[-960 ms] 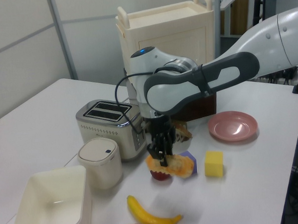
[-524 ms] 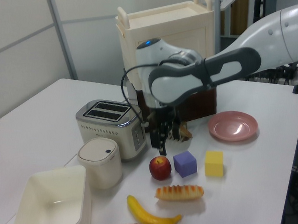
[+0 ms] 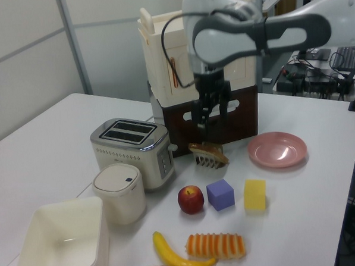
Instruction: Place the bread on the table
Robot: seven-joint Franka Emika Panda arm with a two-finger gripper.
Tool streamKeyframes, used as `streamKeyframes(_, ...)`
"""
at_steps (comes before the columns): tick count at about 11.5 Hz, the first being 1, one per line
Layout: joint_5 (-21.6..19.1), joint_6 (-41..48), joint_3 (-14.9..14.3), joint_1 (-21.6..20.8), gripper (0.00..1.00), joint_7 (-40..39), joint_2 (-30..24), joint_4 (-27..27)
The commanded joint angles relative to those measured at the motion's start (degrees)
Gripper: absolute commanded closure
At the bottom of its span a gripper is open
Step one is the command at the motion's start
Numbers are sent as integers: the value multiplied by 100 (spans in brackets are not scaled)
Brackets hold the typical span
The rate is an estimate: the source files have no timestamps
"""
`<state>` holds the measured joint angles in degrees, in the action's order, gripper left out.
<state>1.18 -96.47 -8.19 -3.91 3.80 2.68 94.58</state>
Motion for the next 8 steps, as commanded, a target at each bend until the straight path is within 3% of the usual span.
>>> streamKeyframes(1, 425, 619, 63, -75, 0, -255, -74, -439)
streamKeyframes(3, 568, 691, 89, -84, 0, -335, -101, -502)
streamKeyframes(8, 489, 717, 54, -49, 0, -318, -136, -537)
